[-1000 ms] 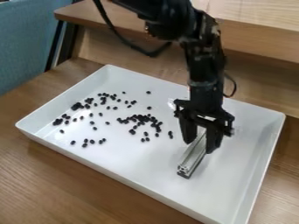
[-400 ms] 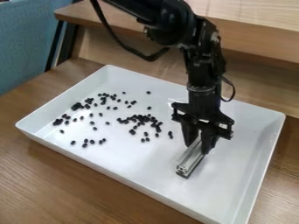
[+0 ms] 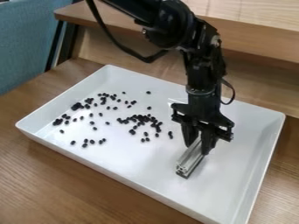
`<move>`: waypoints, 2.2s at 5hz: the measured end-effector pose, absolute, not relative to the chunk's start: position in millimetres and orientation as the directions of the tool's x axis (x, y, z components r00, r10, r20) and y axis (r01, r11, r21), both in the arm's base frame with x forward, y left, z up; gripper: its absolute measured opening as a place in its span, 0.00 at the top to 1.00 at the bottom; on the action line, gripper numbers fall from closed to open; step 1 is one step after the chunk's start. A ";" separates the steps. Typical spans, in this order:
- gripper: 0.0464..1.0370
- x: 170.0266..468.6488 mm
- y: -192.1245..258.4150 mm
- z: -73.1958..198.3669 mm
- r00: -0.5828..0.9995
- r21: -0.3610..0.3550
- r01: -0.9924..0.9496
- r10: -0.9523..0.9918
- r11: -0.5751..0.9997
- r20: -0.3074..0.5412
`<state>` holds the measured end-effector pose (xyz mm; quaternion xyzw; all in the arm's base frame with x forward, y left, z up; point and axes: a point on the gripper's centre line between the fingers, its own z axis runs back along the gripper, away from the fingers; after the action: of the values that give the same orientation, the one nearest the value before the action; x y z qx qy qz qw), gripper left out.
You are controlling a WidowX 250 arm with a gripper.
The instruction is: Sweep into pile
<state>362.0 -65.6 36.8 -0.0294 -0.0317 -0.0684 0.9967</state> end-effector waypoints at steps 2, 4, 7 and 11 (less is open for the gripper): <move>0.66 357.6 -39.8 36.0 0.994 -0.043 0.092 -0.089 0.995 0.063; 0.66 358.8 -1.9 37.8 0.998 -0.041 0.024 -0.021 0.999 0.051; 0.67 369.0 39.2 39.1 0.998 0.006 -0.003 0.003 1.000 0.056; 0.67 376.4 95.8 37.0 0.987 0.001 0.160 -0.160 0.987 -0.011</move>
<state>376.4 95.8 37.0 0.0011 0.0052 -0.0802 0.9968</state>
